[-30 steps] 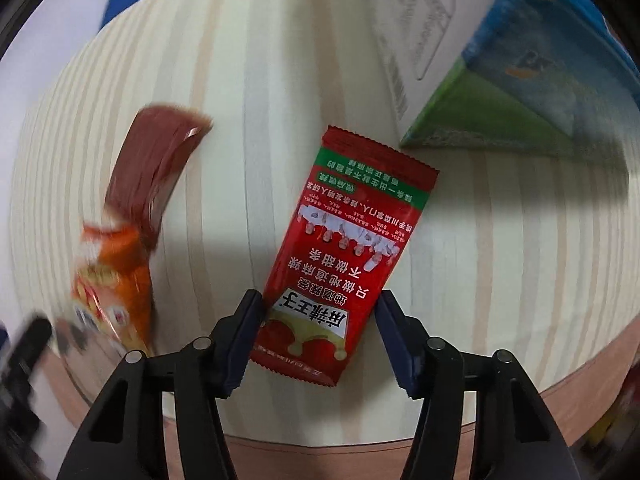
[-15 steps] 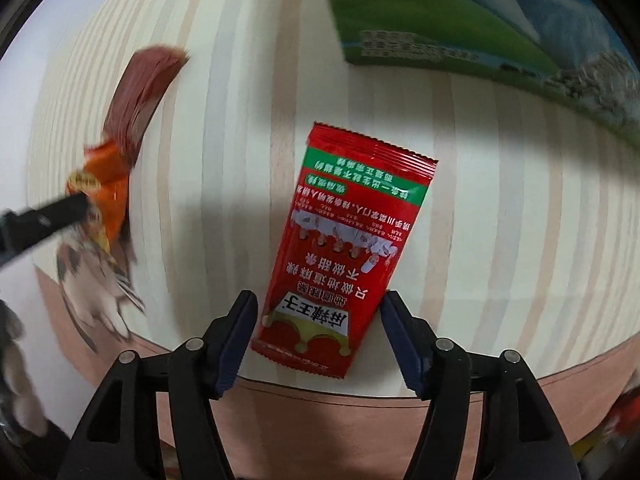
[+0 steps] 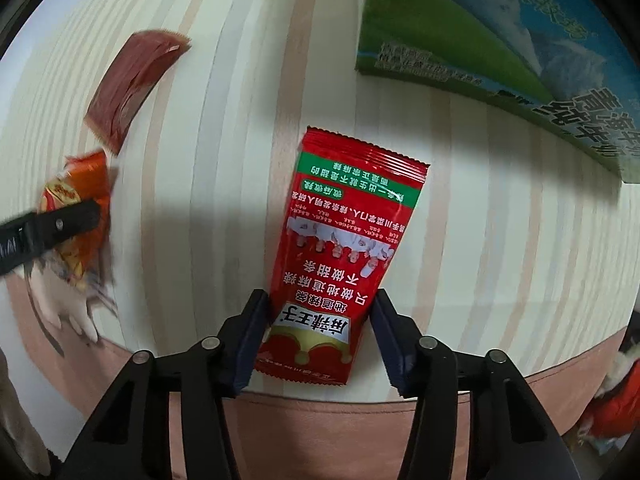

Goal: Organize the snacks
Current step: 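Grasp red sausage stick pack with right tool while left tool grasps orange Cuicuijiao pack, then carry both packs over the box and open both tools to drop them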

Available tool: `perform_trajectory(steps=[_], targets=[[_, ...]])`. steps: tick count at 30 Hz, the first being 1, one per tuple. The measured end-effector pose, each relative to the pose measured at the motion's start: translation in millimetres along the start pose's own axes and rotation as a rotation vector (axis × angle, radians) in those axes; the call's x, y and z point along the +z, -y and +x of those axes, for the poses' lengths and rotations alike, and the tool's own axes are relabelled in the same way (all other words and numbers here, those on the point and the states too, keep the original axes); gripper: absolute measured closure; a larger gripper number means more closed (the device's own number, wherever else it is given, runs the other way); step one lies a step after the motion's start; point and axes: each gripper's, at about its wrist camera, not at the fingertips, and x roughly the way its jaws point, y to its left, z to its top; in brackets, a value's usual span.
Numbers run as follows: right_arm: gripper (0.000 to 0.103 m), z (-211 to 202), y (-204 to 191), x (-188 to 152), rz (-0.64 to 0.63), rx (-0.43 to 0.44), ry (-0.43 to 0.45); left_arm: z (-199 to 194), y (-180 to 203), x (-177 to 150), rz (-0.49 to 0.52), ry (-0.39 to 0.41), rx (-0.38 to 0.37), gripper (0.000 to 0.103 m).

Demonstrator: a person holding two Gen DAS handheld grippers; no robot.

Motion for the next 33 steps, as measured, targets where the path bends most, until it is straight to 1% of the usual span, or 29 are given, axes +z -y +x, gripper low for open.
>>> perform_trajectory(steps=[4,6,9,10,11,13,14,17,21,22,24,26,27,28,33], targets=[[0.05,2,11,-23,-0.077,0.021,-0.075,2,17,-26,0.036,-0.013,0.014,0.048],[0.05,2,15,-33,-0.094,0.024,-0.097,7,25,-39,0.057,-0.026,0.024,0.048],[0.049,2,18,-41,-0.104,0.013,-0.108,17,31,-46,0.057,-0.047,0.022,0.048],[0.049,2,17,-42,-0.103,0.009,-0.109,21,32,-44,0.057,-0.057,0.022,0.048],[0.046,2,17,-41,-0.096,0.008,-0.11,24,31,-43,0.056,-0.062,0.022,0.048],[0.044,4,16,-33,-0.084,0.003,-0.115,29,31,-41,0.055,-0.074,0.027,0.048],[0.043,6,21,-32,-0.079,0.001,-0.114,31,30,-40,0.054,-0.074,0.029,0.048],[0.041,2,17,-36,-0.056,0.0,-0.108,34,25,-39,0.043,-0.075,0.024,0.048],[0.038,-2,22,-38,-0.041,-0.001,-0.101,30,15,-39,0.03,-0.07,0.012,0.047],[0.038,4,15,-38,-0.037,-0.005,-0.099,28,15,-40,0.028,-0.071,0.011,0.047],[0.038,11,17,-45,-0.037,-0.02,-0.09,30,7,-43,0.029,-0.072,0.011,0.047],[0.042,11,12,-48,-0.041,-0.036,-0.079,30,1,-47,0.017,-0.061,0.007,0.049],[0.045,9,9,-49,-0.06,-0.043,-0.061,28,0,-49,0.017,-0.053,0.001,0.052],[0.052,10,4,-50,-0.069,-0.036,-0.047,25,2,-54,0.023,-0.052,0.002,0.055],[0.058,5,2,-60,-0.078,-0.008,-0.014,13,8,-62,0.038,-0.02,-0.011,0.056]])
